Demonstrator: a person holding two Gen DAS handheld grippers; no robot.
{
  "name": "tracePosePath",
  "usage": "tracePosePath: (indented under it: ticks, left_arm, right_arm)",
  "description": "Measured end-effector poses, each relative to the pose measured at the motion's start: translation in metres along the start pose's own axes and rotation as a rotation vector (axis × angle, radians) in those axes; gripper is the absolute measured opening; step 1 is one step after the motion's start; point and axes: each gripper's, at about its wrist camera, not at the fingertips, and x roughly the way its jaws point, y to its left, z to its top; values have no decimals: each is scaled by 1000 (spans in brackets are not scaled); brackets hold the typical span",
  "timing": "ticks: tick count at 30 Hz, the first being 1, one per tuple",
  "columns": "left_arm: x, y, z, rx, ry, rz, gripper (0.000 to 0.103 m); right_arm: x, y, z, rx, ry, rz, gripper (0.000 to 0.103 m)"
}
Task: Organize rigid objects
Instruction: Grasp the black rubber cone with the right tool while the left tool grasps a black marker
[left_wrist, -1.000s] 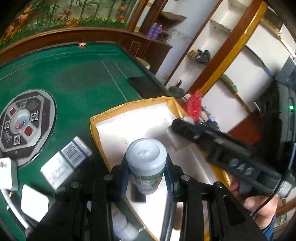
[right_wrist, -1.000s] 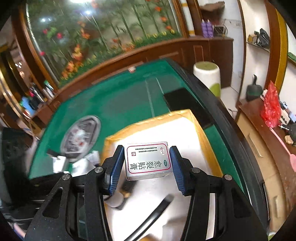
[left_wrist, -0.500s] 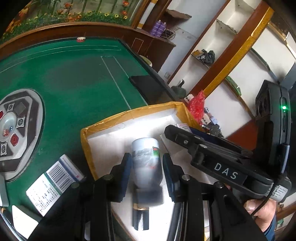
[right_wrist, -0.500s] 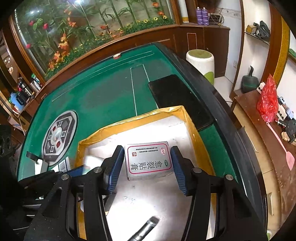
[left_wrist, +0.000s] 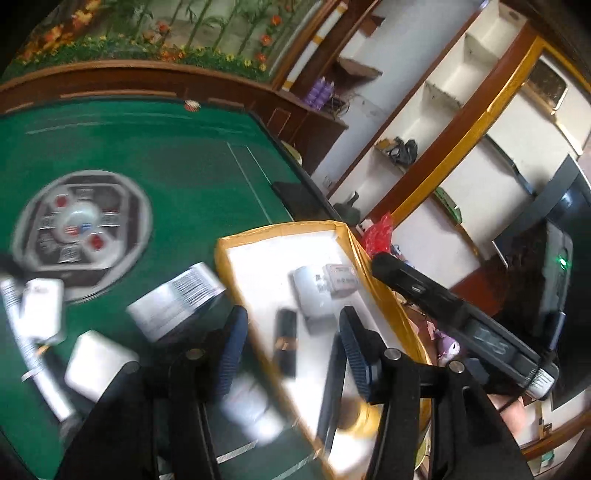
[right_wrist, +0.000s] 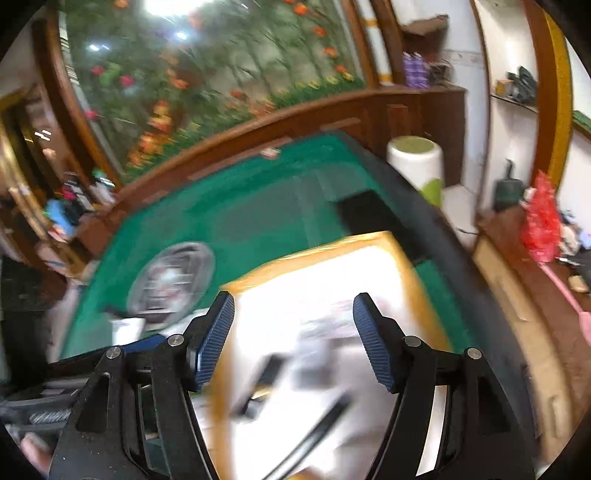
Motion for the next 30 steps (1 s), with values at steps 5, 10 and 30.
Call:
tracePosePath:
  ticks: [5,10,30]
  left_arm:
    - [-64,26,-26,40,-72,91,55]
    - [-104,69,-65,28,-63,186,59]
    - [-100,166,-91,-300,-14,136,62]
  right_arm:
    - [-31,52,-41,-53,-27,167,68]
    - [-30,85,-75,-85,-5,242,68]
    - [34,168,-137,-319,236,350,68]
